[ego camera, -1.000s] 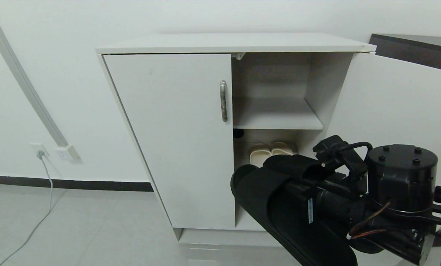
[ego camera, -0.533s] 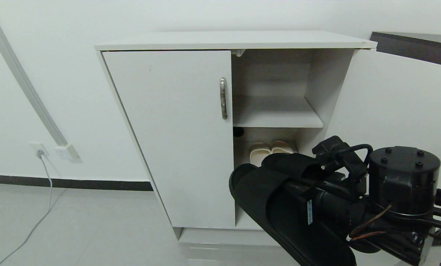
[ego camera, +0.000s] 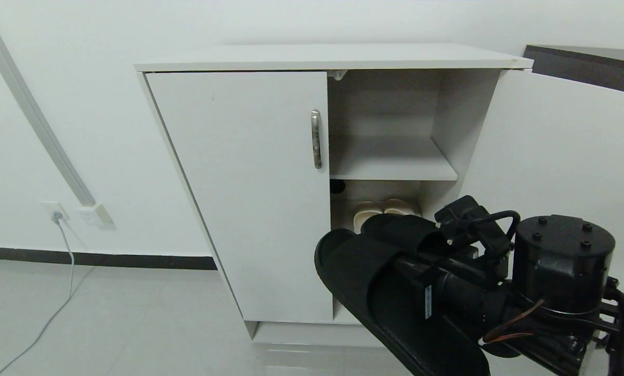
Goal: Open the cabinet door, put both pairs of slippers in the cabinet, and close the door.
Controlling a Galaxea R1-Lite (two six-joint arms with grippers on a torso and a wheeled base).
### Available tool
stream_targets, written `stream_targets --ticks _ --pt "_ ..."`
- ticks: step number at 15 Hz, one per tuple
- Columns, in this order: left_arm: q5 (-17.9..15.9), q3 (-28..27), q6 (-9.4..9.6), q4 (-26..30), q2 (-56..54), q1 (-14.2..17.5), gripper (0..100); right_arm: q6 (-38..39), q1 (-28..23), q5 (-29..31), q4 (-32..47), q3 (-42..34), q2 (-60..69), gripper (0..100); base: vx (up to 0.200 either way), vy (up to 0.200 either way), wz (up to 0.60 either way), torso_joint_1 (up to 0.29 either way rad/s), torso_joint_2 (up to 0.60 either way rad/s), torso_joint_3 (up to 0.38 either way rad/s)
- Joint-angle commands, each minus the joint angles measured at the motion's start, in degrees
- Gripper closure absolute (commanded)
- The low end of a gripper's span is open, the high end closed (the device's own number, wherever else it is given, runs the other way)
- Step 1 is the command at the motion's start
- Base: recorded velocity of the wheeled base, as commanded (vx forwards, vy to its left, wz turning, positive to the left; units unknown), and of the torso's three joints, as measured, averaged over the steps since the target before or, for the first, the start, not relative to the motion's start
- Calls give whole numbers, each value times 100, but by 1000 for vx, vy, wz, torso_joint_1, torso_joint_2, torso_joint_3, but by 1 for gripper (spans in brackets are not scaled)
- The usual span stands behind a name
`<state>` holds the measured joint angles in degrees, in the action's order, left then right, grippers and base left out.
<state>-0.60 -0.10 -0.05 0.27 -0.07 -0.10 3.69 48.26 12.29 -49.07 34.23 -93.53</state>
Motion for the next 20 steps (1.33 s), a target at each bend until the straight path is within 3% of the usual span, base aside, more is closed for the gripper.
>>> stream_targets --ticks 1,3,7,9,10,12,14,17,20 --pt "-2 1 -4 0 7 1 100 -27 25 -16 -50 -74 -131 100 0 0 0 0 0 0" --pt "-2 1 -4 0 7 1 100 -35 25 -77 -156 -92 -131 100 0 0 -600 0 2 7" --pt "-2 1 -4 0 7 1 100 -97 87 -60 -182 -66 -140 100 0 0 0 0 0 0" --pt "-2 1 -4 0 7 1 100 -141 157 432 -147 277 -307 100 0 0 0 0 0 0" --pt "-2 1 -4 0 7 1 100 -44 263 1039 -33 681 -517 100 0 0 0 0 0 0" --pt "-2 1 -4 0 7 1 100 334 456 1970 829 1464 -746 100 0 0 0 0 0 0" --pt "-2 1 -4 0 7 1 100 782 491 2568 2252 2430 -728 100 0 0 0 0 0 0" --pt "-2 1 5 0 7 1 100 1309 544 3350 3720 3687 -922 100 0 0 0 0 0 0" --pt "-2 1 5 0 7 1 100 1318 474 3632 3703 4162 -1194 100 0 0 0 0 0 0"
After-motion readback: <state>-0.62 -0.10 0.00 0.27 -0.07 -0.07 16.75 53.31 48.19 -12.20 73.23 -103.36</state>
